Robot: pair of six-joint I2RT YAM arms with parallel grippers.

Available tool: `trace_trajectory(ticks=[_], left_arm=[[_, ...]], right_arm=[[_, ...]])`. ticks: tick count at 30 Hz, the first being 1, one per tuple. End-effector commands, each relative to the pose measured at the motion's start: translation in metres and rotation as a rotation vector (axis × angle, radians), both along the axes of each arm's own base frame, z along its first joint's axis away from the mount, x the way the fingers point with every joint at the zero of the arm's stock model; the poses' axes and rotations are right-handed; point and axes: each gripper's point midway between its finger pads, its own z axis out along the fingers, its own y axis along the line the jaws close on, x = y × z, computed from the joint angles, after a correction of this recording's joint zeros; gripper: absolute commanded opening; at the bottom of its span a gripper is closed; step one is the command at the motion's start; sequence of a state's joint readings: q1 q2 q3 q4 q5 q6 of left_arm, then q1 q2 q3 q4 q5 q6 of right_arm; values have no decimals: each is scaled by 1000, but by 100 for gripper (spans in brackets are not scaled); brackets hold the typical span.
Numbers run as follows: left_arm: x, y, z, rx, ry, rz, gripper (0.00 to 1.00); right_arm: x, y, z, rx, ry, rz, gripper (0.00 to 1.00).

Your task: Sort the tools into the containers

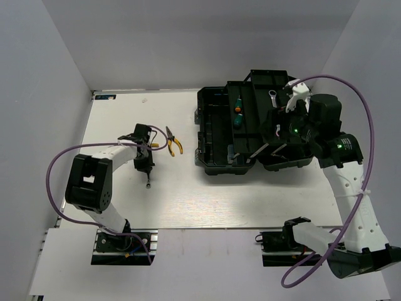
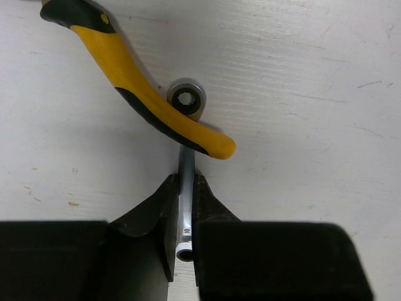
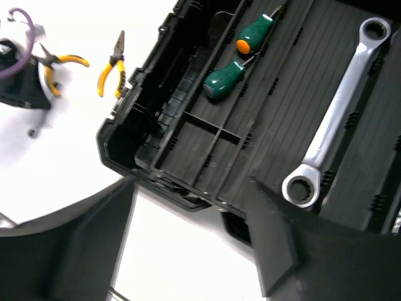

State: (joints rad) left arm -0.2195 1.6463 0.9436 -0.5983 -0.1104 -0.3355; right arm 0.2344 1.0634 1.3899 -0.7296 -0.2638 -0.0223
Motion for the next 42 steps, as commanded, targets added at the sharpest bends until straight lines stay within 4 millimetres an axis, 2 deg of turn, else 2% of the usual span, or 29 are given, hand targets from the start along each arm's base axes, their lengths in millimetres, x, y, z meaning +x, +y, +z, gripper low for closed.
trace_trajectory(ticks=[1,2,5,8,12,15,17,18,20,21,22,23,24,25,26,27,28,29,31,32,33,34,35,37,38,39,40,41,42], left_arm=[[-11,-13,3,-62,13,-39,0],[-9,-18,7,-85,-4,-62,0],[-8,-53,26,-239,-23,-194,0],[-6,-76,41,-322,-35,-262,0],[-1,-93,58,-367,-57,-314,0],[6,-97,84,-390,-123,-333,0],[12,-108,111,-435,-195,-346,0],[21,-113,138,-461,-280,-359,0],[24,-130,172,-543,-355,-398,0],[31,-138,200,-585,-419,-422,0],[32,-154,223,-668,-463,-468,0],[32,-166,241,-715,-496,-500,0],[38,-174,269,-760,-554,-532,0],[36,-191,292,-833,-597,-609,0],[41,-207,312,-886,-614,-633,0],[38,-219,324,-936,-615,-680,0],[43,-230,339,-965,-649,-716,0],[50,-249,352,-1004,-649,-726,0],[55,-272,366,-1057,-654,-765,0],[58,-284,396,-1104,-707,-784,0],[52,-302,401,-1140,-698,-820,0],[64,-319,388,-1157,-666,-816,0],[65,-330,411,-1192,-723,-850,0],[63,-359,416,-1262,-692,-859,0],[74,-375,418,-1289,-697,-853,0],[68,-390,420,-1317,-691,-875,0],[67,-397,434,-1344,-722,-882,0],[70,-413,423,-1376,-702,-865,0],[74,-417,423,-1394,-703,-860,0]], right_arm=[[-2,3,8,29,-35,22,84],[-3,3,9,29,-40,28,89],[-6,6,8,35,-47,46,89],[-6,7,8,40,-43,47,89],[-4,6,6,39,-40,44,89],[-4,7,4,40,-35,46,89],[-3,6,4,39,-35,45,89],[-2,6,2,40,-29,46,89],[-1,6,4,33,-39,45,88],[0,5,2,19,-42,42,79],[3,-2,3,-5,-56,12,35],[6,-6,3,-16,-65,-14,10],[12,-16,3,-42,-76,-72,0],[21,-28,1,-71,-85,-139,0],[21,-35,-1,-87,-88,-174,0],[28,-46,4,-108,-122,-242,0],[30,-61,4,-131,-137,-324,0],[34,-72,4,-147,-149,-384,0],[35,-82,5,-155,-162,-439,0],[36,-86,5,-158,-163,-456,0],[36,-88,2,-158,-161,-466,0],[36,-88,1,-151,-160,-471,0],[37,-91,3,-143,-165,-483,0],[37,-91,1,-134,-162,-485,0],[36,-94,2,-132,-165,-495,0],[37,-94,0,-132,-160,-494,0],[36,-95,2,-129,-164,-494,0],[36,-96,0,-130,-161,-497,0],[35,-98,0,-129,-162,-500,0]])
